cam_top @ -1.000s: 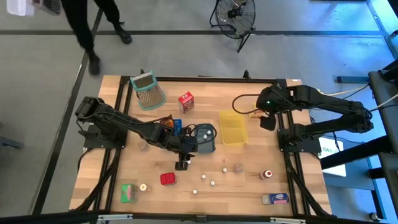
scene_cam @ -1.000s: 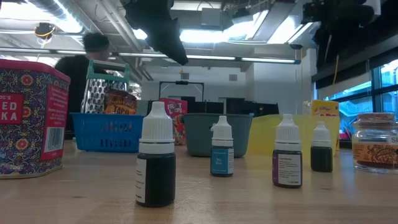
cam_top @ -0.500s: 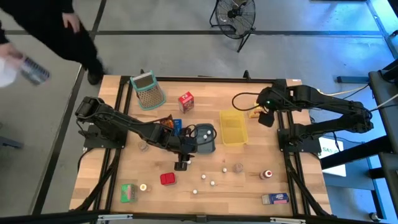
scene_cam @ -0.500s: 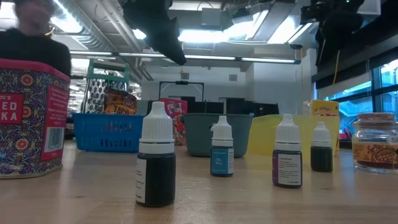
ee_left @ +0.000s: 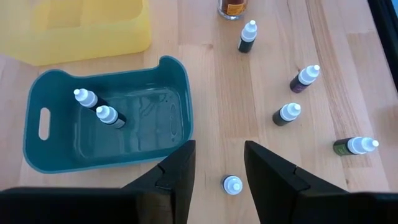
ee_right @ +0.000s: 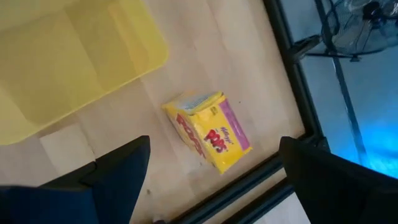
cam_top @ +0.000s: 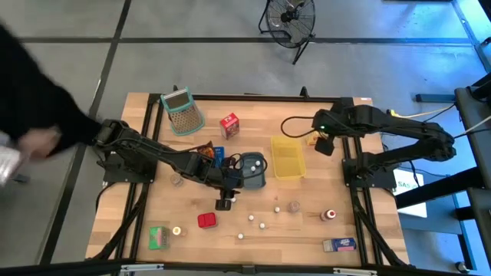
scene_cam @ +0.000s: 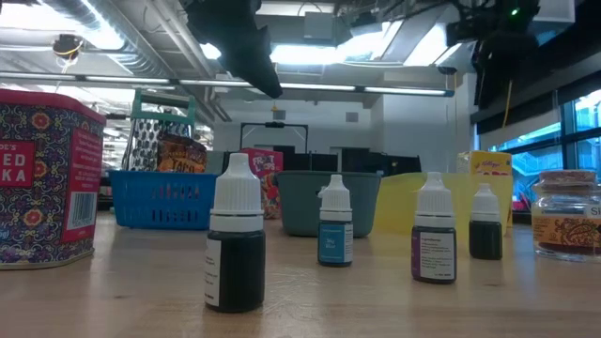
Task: Pick & Place Kitchen Items
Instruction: Put the yellow cereal box into the yellow bin
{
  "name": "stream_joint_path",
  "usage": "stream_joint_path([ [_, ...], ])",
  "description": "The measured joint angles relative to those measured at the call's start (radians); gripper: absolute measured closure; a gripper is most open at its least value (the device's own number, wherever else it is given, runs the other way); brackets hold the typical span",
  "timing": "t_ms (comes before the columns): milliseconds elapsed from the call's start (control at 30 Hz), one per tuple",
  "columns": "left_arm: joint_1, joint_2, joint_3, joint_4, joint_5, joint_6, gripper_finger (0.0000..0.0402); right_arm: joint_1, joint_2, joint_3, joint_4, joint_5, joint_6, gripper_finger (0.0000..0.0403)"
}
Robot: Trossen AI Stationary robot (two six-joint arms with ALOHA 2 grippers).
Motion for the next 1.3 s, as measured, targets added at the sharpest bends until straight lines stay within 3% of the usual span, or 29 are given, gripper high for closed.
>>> stream_joint_path([
  [267, -0.004, 0.0, 0.0, -0.001, 0.0, 0.006, 0.0269, 0.0, 0.109, 0.0, -0.011, 0.065, 0.017, 0.0014],
  [1300, -0.046, 0.0, 0.0, 0.016, 0.0, -0.021, 0.0269, 0.011, 0.125, 0.0, -0.078, 0.041, 0.052, 0.0004],
])
